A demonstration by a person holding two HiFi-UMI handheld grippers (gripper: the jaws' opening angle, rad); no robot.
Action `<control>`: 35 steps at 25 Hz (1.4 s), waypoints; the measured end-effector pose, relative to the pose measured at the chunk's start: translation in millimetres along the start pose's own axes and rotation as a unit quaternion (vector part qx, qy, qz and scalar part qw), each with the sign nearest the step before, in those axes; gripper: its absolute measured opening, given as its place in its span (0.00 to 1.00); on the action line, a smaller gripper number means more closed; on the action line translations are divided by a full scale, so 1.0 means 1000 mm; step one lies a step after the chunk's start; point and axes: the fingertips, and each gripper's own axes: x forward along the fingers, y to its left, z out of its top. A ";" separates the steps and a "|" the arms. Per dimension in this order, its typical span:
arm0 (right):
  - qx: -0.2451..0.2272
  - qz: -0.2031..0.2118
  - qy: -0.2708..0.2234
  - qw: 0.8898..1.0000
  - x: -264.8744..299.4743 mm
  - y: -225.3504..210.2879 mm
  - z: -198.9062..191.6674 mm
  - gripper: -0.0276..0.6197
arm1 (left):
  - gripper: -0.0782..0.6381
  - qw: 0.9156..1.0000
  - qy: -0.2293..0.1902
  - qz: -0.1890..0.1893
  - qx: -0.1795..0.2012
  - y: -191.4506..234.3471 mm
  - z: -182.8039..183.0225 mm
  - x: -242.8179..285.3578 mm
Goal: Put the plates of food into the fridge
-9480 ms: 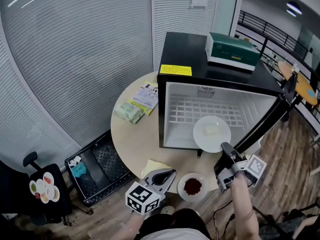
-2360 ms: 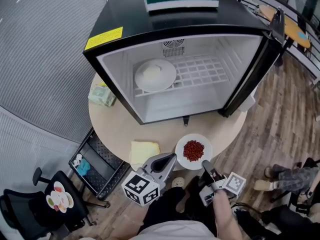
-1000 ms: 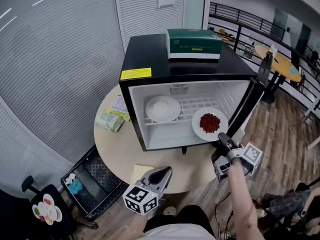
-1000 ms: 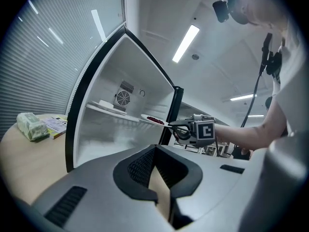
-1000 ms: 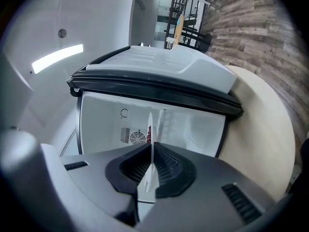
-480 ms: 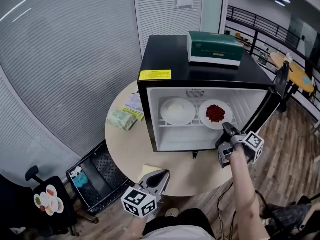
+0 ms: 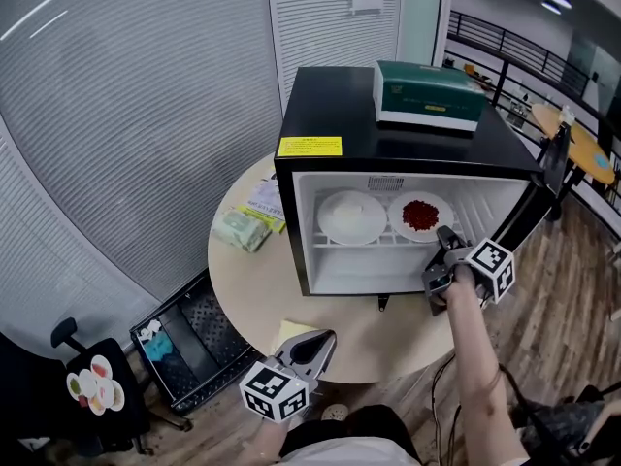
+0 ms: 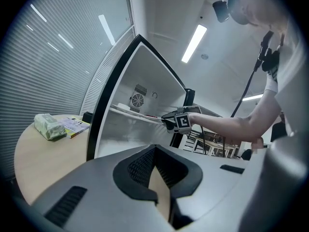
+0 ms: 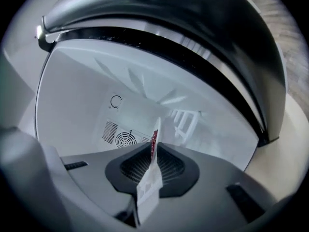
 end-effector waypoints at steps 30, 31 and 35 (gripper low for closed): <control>-0.496 -0.072 -0.026 0.865 -0.025 0.037 -0.008 0.43 | 0.12 1.000 0.003 -0.022 0.001 -0.006 -0.001 0.003; -0.495 -0.057 -0.028 0.866 -0.033 0.040 -0.015 0.43 | 0.12 1.000 0.003 -0.023 0.001 -0.006 -0.001 0.004; -0.493 -0.020 -0.024 0.869 -0.065 0.039 -0.046 0.23 | 0.12 0.999 0.008 -0.031 0.006 -0.013 -0.003 0.010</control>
